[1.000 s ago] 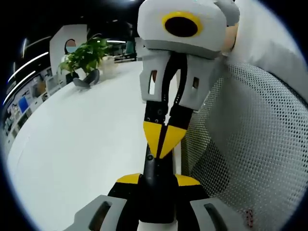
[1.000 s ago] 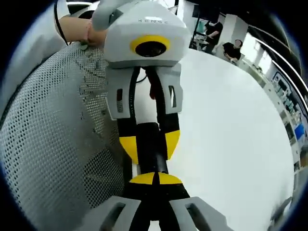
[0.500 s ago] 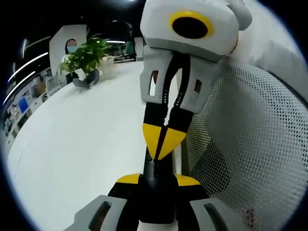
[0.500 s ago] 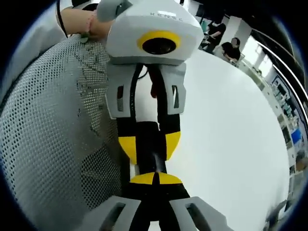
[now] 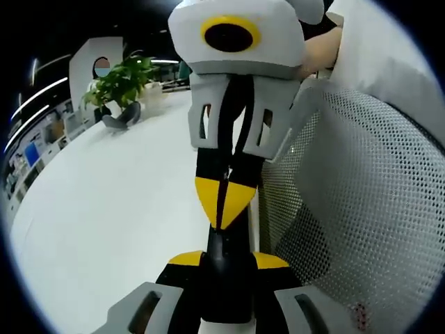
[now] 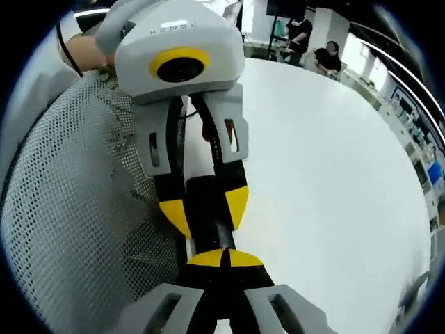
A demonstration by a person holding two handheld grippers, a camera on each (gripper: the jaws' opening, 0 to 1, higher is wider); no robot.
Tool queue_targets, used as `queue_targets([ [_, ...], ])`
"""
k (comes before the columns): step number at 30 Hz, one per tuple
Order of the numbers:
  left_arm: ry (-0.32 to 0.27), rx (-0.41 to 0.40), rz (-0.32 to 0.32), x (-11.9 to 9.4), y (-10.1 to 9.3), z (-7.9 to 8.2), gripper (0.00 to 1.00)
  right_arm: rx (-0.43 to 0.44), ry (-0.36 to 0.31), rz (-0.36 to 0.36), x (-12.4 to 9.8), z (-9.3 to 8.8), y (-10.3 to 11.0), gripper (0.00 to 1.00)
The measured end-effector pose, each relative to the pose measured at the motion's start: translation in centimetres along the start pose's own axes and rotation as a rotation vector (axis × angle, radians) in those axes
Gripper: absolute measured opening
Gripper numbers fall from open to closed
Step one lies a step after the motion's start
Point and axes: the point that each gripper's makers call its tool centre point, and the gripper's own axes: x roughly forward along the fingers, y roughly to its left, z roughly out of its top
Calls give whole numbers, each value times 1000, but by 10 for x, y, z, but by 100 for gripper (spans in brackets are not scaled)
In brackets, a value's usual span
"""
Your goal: Press the specified remote control buttons in sequence, fully releasing each button before pressing the next.
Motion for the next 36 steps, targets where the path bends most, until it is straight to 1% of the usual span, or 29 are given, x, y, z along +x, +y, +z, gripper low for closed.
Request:
queue_targets([
  [2, 0, 2, 0, 0, 0, 0, 25, 29, 25, 21, 0, 0, -1, 0],
  [6, 1, 5, -2, 0, 0, 0, 25, 78, 38, 48, 2, 0, -3, 0],
  [10, 1, 4, -1, 0, -1, -1, 25, 128, 33, 38, 3, 1, -5, 0],
  [11, 2, 5, -1, 0, -1, -1, 25, 140, 28, 30, 4, 2, -7, 0],
  [12, 2, 4, -1, 0, -1, -1, 25, 151, 41, 6, 7, 0, -11, 0],
  [13, 2, 5, 0, -1, -1, -1, 25, 149, 38, 15, 7, 1, -10, 0],
  [14, 3, 4, 0, 0, -1, -1, 24, 179, 50, 29, 6, 2, -9, 0],
  [15, 3, 3, 1, 0, -1, -1, 24, 171, 51, 21, 7, 3, -9, 0],
  [18, 4, 2, 1, -1, -1, -1, 24, 159, 25, -3, 6, 2, -7, 0],
  [21, 4, -2, 2, 0, -1, -1, 25, 148, -18, -14, 4, 2, -7, 0],
  [23, 3, -5, 2, 0, -1, -1, 25, 141, -22, -15, 2, 2, -4, 0],
  [24, 3, -5, 3, 0, -1, -1, 25, 148, -37, 5, 1, 5, 0, 0],
  [26, 4, -5, 3, 0, -1, -1, 25, 194, -82, 53, 1, 13, 12, 0],
  [27, 4, -6, 3, 0, -1, -1, 25, 185, -70, 48, 1, 11, 13, 0],
  [28, 3, -5, 2, 0, -1, -1, 25, 134, -55, 14, 2, 9, 9, 0],
  [31, 3, -5, 0, 0, -1, 0, 25, 123, -41, 12, 4, 10, 10, 0],
  [34, 2, -6, -1, 1, -1, 0, 25, 79, -13, 1, 4, 9, 11, 0],
  [36, 3, -7, -1, 1, -1, 0, 25, 12, 11, -15, 5, 9, 10, 0],
])
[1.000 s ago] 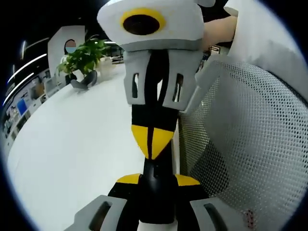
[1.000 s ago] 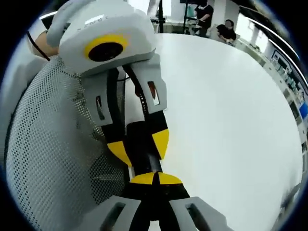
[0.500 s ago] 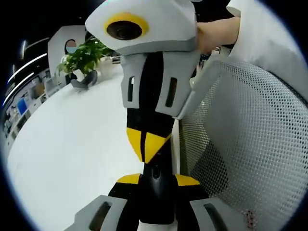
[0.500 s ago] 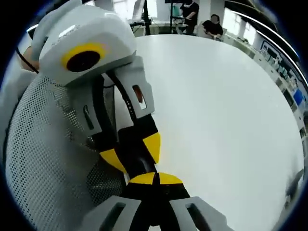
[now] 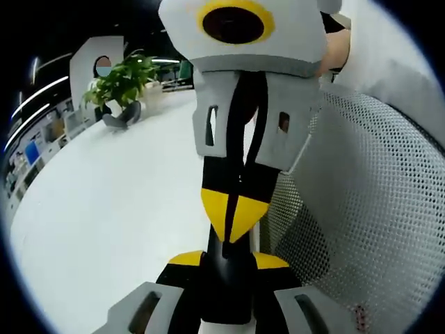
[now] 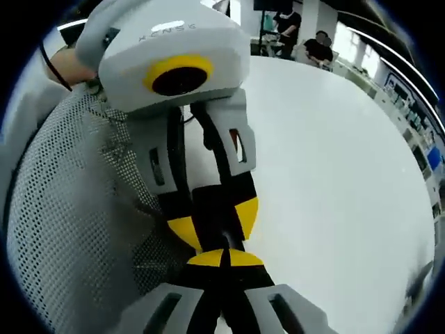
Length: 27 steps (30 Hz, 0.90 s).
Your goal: Press the specified remote control buttons in sequence, fully releasing each button before pressing the next.
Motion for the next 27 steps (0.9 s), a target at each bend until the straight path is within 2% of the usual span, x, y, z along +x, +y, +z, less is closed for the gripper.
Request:
queue_targets([
  [1, 0, 0, 0, 0, 0, 0, 25, -46, 12, -8, 1, 0, 0, 0],
  [4, 1, 1, 0, 1, 0, 0, 25, -91, 27, -28, 2, 1, 1, 0],
  [9, 2, 11, -2, 1, 0, 0, 25, -103, 16, -61, 2, 1, 0, 0],
  [13, 3, 8, -1, 1, 0, 0, 25, -43, -17, -51, 0, 2, -1, 0],
  [16, 3, 7, -1, 1, 0, 0, 25, -35, -39, -41, -2, 1, 0, 0],
  [27, 5, 8, 0, 1, 0, 1, 25, -109, -11, -28, 0, 3, 4, 0],
])
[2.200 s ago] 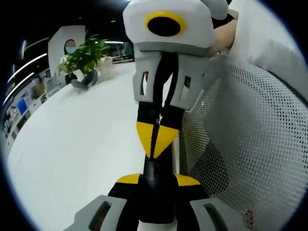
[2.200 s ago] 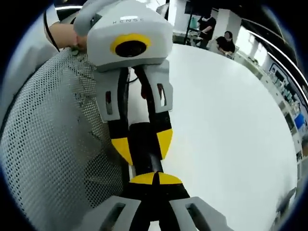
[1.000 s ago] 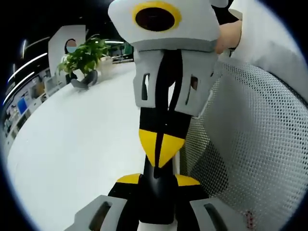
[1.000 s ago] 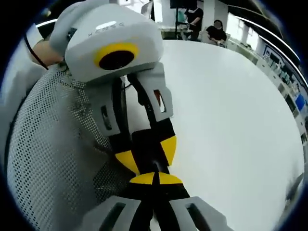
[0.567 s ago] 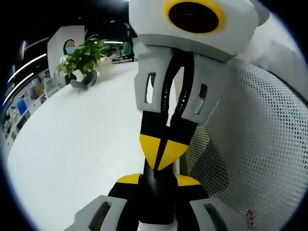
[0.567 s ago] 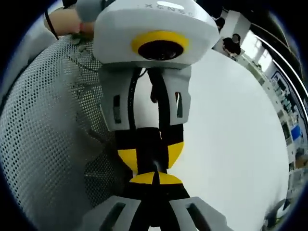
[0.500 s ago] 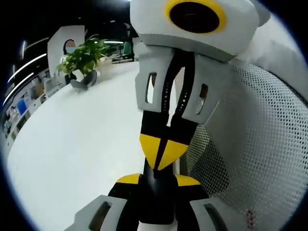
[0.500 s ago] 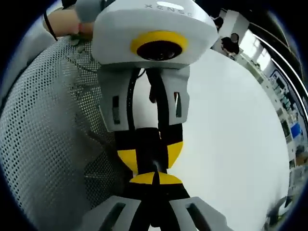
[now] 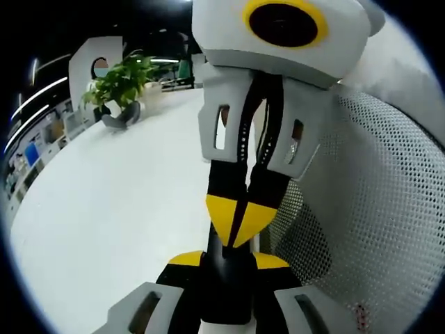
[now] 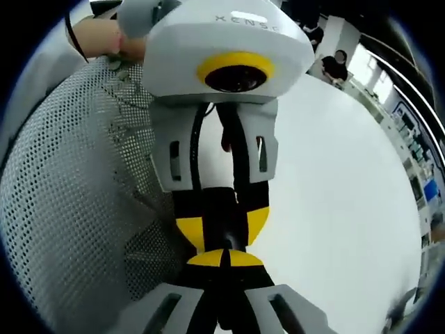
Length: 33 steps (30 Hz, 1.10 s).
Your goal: Press the specified remote control buttons in sequence, fully releasing each button before pressing the next.
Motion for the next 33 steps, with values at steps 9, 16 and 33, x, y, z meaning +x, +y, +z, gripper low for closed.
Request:
queue_targets([
  [9, -4, 0, -2, -1, 0, 0, 25, 62, 3, 31, 1, 0, -2, 0],
  [16, -5, -3, 0, -1, 1, 0, 25, 30, -63, 20, -2, 1, 0, 0],
  [33, -16, 2, -7, 1, 0, 0, 25, -116, -22, 41, 4, 8, 5, 0],
])
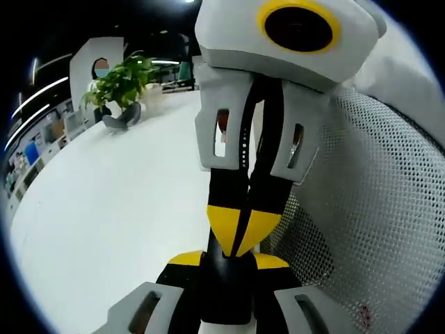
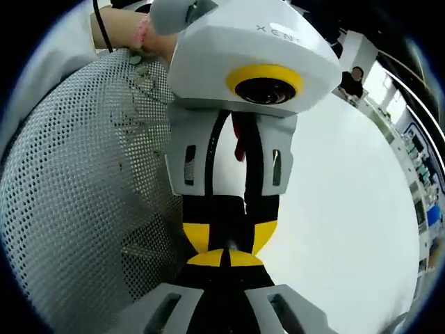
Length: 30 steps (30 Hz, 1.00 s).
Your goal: Press the specified remote control buttons in sequence, fully releasing each button before pressing the next.
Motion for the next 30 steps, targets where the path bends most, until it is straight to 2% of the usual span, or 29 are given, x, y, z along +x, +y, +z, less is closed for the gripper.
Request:
queue_targets([
  [5, 19, 2, -12, 1, -1, 1, 25, -49, 44, 20, 1, 0, 0, 0],
  [8, 33, 7, -10, 2, -1, 0, 25, -30, 39, 30, 1, -1, -1, 0],
  [10, 45, 4, -25, 2, 0, 0, 25, 35, 23, 43, 1, -1, -1, 0],
  [11, 50, 8, -30, 2, 0, 0, 24, 40, 20, 42, 1, -1, -2, 0],
  [15, 100, 23, -39, 1, -2, 1, 24, 94, -43, 26, 1, -1, -3, 0],
  [18, 107, 19, -33, 0, -2, 1, 24, 85, -96, 22, -1, -1, -2, 0],
  [22, 99, 4, -21, 0, -2, 1, 24, 222, -179, 75, -4, 0, -1, 0],
  [23, 98, 3, -17, 0, -2, 1, 25, 243, -184, 88, -4, -1, 0, 1],
  [26, 98, -6, -8, 0, -2, 1, 25, 221, -164, 72, -8, -8, -3, 5],
  [30, 100, -10, -1, 0, -1, 1, 25, 246, -137, 51, -12, -22, -8, 18],
])
